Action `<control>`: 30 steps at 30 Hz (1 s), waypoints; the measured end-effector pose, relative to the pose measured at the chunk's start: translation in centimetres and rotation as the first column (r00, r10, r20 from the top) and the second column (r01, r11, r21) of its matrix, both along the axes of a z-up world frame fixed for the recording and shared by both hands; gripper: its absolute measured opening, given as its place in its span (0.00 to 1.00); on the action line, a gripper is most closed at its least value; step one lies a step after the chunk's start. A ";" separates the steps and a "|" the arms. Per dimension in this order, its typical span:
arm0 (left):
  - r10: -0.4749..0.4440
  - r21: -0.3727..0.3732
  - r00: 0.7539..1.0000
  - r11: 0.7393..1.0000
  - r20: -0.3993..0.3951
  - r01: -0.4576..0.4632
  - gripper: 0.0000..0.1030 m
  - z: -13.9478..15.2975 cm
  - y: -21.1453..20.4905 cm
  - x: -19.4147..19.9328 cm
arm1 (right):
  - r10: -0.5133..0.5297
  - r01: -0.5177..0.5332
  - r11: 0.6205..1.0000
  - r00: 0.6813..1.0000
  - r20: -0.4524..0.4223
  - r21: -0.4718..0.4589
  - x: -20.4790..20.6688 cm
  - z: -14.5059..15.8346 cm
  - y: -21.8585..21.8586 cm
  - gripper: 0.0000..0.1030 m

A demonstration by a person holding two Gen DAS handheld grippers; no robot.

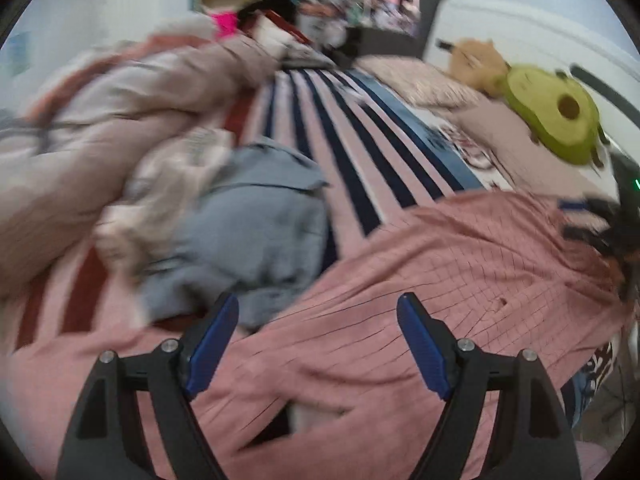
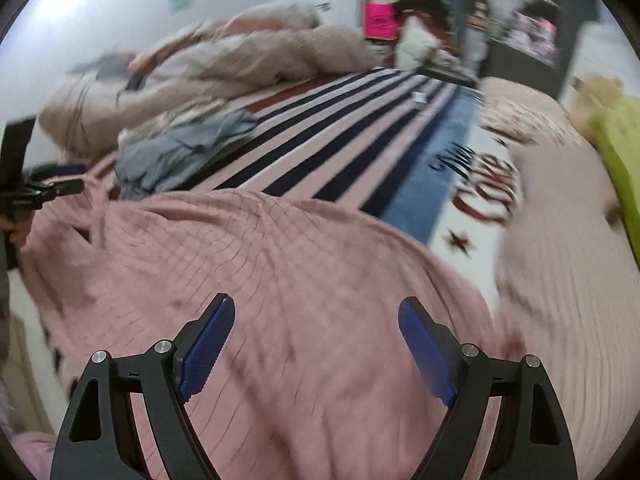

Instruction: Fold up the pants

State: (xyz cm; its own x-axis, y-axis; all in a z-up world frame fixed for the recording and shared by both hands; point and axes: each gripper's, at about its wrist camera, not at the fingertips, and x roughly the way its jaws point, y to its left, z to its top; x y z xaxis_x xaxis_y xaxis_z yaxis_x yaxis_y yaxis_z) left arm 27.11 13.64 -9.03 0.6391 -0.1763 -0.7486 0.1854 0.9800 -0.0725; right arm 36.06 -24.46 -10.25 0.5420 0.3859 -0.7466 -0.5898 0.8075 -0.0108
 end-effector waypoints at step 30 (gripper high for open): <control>-0.184 0.182 0.973 0.971 0.138 0.158 0.06 -0.4 -6.0 -8.4 | -0.031 0.031 1.000 0.999 0.040 -0.002 -4.6 1.0 -1.0 0.03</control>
State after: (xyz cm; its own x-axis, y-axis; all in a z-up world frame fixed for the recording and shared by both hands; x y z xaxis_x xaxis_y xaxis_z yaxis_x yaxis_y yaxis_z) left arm 18.66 7.69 -9.40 0.7195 -0.1729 -0.6727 0.3473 0.9283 0.1330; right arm 31.48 -25.44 -9.24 0.5828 0.3667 -0.7252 -0.5636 0.8253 -0.0356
